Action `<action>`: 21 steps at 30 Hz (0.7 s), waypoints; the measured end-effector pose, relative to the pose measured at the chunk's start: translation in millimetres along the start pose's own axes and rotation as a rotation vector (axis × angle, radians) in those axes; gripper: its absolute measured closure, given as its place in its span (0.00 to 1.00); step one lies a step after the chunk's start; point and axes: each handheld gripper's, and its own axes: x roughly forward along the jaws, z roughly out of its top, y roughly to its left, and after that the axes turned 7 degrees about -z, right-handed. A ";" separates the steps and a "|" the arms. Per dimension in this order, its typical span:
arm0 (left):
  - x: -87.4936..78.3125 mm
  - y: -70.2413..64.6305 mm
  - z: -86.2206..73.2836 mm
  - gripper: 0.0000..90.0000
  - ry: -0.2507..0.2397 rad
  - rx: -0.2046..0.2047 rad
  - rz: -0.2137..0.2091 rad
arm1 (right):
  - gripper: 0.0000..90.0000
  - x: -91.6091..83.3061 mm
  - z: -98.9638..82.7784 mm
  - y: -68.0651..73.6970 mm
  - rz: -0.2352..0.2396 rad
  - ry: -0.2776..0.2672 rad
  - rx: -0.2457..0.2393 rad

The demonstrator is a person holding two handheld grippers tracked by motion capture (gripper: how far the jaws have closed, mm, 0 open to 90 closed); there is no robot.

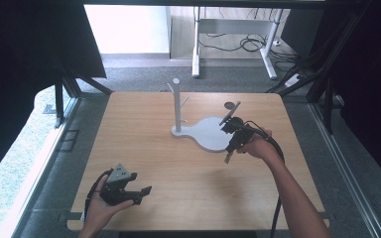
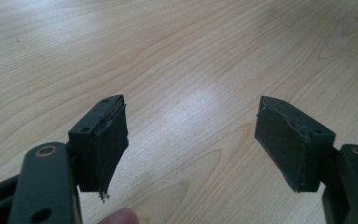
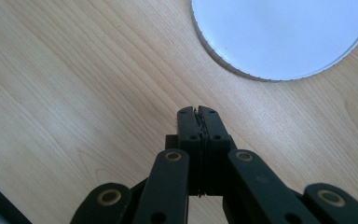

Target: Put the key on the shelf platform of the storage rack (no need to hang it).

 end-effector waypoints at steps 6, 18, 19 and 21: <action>-0.2 -0.4 0.2 0.28 -0.001 -0.001 -0.001 | 0.99 -2.9 2.3 -4.1 0.003 -0.006 0.010; -2.1 0.6 0.1 0.28 -0.007 -0.005 0.003 | 0.99 -1.0 13.6 -6.6 -0.026 0.005 0.000; -2.2 0.2 0.3 0.28 -0.007 -0.004 0.003 | 0.99 -0.3 16.2 -7.7 -0.022 0.005 0.001; -2.2 -0.1 0.4 0.28 -0.008 -0.002 0.003 | 0.99 0.3 17.2 -8.3 -0.020 0.004 -0.002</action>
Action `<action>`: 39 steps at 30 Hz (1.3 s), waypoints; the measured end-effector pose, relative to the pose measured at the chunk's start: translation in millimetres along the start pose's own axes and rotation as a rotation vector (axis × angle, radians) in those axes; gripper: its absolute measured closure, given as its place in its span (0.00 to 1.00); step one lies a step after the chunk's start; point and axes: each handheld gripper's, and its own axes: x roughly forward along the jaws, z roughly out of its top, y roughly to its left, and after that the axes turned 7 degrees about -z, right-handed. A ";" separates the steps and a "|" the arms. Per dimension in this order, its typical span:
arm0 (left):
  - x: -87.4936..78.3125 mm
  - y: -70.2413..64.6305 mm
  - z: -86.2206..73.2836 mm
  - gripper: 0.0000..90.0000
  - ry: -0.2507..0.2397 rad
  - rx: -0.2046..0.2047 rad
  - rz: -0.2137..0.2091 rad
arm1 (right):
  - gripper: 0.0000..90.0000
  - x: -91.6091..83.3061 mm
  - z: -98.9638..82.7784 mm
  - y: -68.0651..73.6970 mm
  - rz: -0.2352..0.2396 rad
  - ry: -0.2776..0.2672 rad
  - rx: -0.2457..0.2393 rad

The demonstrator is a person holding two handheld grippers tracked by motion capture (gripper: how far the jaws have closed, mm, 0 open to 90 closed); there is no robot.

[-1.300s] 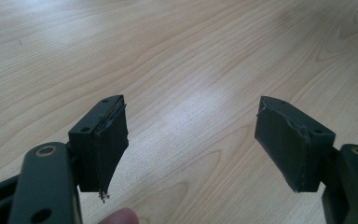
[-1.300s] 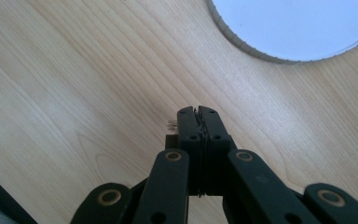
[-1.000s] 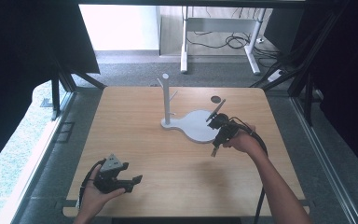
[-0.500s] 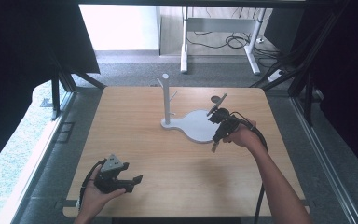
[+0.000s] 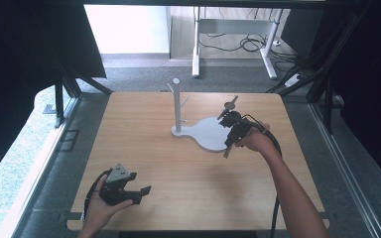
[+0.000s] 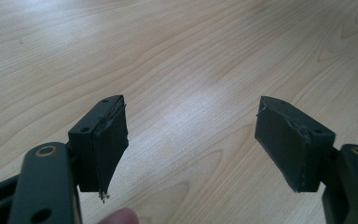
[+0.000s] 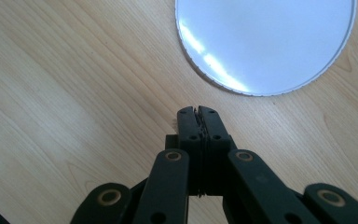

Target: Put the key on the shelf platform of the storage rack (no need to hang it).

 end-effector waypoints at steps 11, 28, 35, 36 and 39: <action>-2.9 1.8 0.2 0.28 -0.007 0.001 0.000 | 0.99 10.0 13.5 -5.8 0.019 0.008 0.014; -6.9 4.5 0.2 0.28 -0.018 -0.005 0.004 | 0.99 27.5 41.8 -19.4 0.036 0.023 0.043; -8.1 7.5 -0.7 0.28 -0.018 -0.012 0.007 | 0.99 36.6 52.9 -24.3 0.042 0.032 0.053; -8.2 7.5 -0.7 0.28 -0.019 -0.013 0.006 | 0.99 37.0 55.1 -25.1 0.037 0.038 0.046; -8.9 7.2 -0.6 0.28 -0.022 -0.014 0.006 | 0.99 40.1 61.5 -27.7 0.046 0.025 0.057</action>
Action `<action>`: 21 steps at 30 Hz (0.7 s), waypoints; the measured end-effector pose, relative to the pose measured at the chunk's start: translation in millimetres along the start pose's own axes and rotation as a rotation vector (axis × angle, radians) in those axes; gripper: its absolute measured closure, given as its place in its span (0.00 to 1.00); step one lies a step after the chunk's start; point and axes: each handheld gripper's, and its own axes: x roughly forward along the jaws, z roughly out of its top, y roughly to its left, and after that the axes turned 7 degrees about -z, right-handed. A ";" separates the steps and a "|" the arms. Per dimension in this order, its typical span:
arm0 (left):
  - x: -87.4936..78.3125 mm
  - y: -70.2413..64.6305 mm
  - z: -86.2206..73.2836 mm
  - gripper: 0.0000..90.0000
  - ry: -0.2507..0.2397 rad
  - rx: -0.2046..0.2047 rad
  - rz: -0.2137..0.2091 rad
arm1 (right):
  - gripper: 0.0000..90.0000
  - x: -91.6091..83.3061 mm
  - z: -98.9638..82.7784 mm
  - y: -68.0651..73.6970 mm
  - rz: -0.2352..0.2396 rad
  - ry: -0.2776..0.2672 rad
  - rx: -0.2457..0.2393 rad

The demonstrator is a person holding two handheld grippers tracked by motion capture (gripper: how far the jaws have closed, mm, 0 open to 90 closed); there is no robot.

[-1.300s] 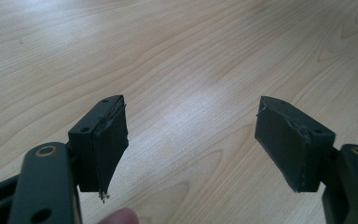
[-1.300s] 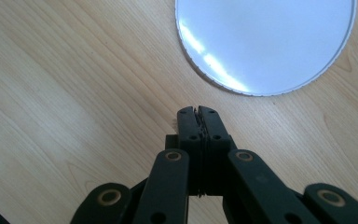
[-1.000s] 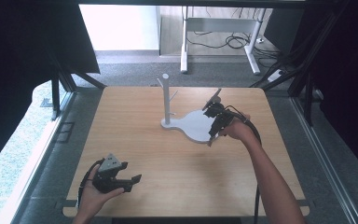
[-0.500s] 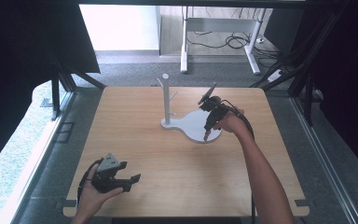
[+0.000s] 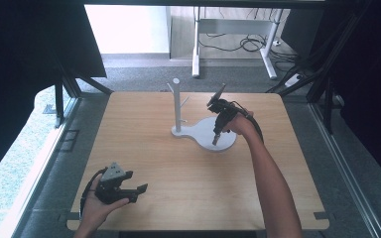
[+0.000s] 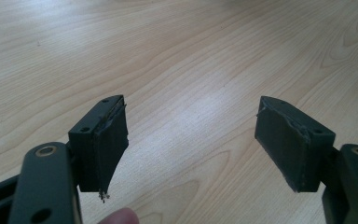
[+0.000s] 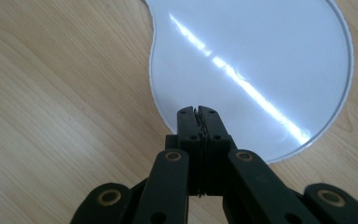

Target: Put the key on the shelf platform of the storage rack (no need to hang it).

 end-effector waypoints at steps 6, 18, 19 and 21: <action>0.1 1.1 -0.4 0.29 0.003 0.000 0.003 | 0.99 1.2 7.1 -5.7 0.006 -0.014 0.015; 2.4 -1.9 0.1 0.29 0.007 0.008 -0.002 | 0.99 9.0 16.1 -16.0 -0.006 -0.037 0.059; 2.3 -1.8 0.1 0.29 0.006 0.009 -0.002 | 0.99 10.4 16.7 -17.1 -0.008 -0.034 0.067; 2.4 -2.0 0.2 0.29 0.009 0.009 -0.001 | 0.99 12.9 17.7 -18.7 -0.014 -0.040 0.070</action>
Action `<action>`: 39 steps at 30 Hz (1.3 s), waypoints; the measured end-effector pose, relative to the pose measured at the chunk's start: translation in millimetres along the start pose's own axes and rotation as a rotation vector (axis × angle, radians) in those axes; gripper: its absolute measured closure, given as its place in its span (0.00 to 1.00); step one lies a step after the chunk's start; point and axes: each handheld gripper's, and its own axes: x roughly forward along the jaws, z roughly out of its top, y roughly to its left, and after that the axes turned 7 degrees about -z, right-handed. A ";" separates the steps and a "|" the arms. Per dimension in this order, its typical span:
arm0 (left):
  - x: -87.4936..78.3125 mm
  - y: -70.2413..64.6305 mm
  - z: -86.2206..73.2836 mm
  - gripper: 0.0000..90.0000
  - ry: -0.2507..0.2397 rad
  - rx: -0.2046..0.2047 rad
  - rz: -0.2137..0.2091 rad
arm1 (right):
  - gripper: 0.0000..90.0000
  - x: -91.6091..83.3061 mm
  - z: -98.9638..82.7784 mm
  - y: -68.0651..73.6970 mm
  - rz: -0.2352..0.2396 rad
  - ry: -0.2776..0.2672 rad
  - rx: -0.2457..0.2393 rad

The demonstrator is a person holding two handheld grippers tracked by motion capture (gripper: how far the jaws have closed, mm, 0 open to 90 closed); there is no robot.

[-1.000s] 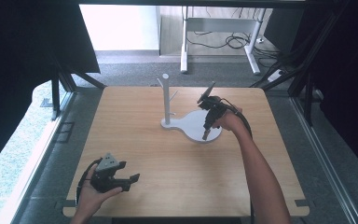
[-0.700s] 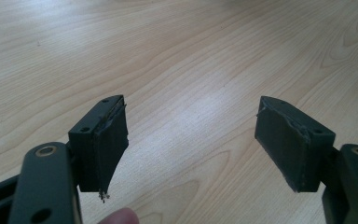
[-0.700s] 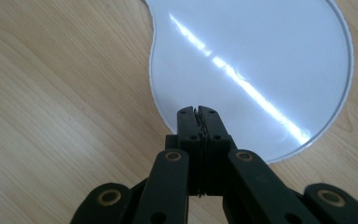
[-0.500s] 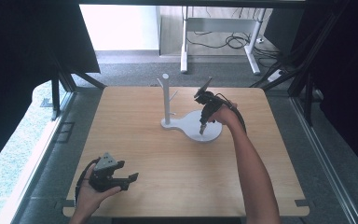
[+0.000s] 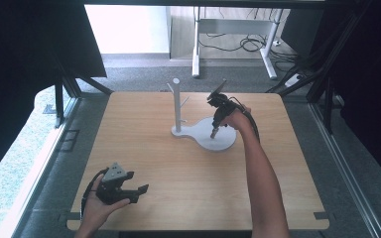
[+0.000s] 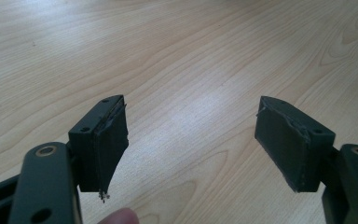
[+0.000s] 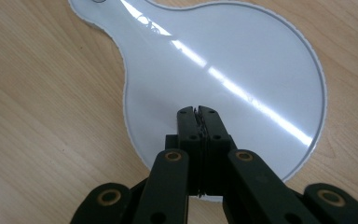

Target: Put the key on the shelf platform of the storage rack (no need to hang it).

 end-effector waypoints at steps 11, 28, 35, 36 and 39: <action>0.6 -0.8 -0.1 0.28 0.003 0.004 -0.001 | 0.99 22.4 -0.3 1.0 -0.027 -0.011 0.027; 2.2 -1.1 -0.5 0.28 0.008 0.004 0.002 | 0.91 42.8 -10.5 -3.8 -0.045 -0.021 0.040; 5.1 -1.5 -0.9 0.28 0.017 0.005 0.002 | 0.70 33.9 -14.9 -4.0 -0.059 -0.056 0.030; 5.7 -2.0 -0.9 0.28 0.018 0.006 0.001 | 0.67 32.0 -15.8 -3.7 -0.055 -0.059 0.033; 5.9 -2.4 -0.7 0.28 0.020 0.010 0.000 | 0.63 25.4 -19.4 -2.3 -0.043 -0.082 0.039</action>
